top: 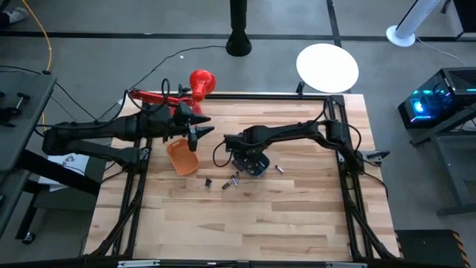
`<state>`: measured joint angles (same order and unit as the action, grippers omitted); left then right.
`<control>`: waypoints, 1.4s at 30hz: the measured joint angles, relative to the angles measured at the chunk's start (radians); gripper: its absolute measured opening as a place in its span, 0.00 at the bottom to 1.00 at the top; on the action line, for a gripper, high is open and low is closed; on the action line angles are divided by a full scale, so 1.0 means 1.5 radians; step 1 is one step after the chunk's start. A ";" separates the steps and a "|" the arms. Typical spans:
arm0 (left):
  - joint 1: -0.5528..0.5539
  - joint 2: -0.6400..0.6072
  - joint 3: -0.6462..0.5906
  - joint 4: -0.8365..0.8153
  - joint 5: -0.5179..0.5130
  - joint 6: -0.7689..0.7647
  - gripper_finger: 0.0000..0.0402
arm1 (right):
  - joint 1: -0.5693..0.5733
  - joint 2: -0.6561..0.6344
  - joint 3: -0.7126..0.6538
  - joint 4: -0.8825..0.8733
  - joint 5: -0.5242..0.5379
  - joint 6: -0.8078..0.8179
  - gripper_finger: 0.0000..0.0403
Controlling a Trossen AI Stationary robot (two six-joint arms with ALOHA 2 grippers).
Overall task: Sort batteries
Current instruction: Put the silver battery from the blue bin into the orange bin
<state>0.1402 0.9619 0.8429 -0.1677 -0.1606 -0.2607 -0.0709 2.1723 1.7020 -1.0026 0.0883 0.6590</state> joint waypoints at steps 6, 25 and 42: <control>0.000 0.000 0.000 0.000 -0.004 0.000 0.48 | -0.007 0.029 0.003 -0.006 0.007 -0.008 0.41; -0.002 0.000 0.000 -0.003 -0.005 0.000 0.48 | -0.014 0.039 0.001 0.078 -0.065 -0.005 0.41; -0.002 0.000 0.000 -0.003 -0.002 -0.012 0.48 | -0.024 0.043 0.120 0.005 -0.015 -0.036 0.41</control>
<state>0.1368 0.9623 0.8429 -0.1719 -0.1632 -0.2784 -0.1074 2.2367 1.8824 -0.9951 0.0663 0.6058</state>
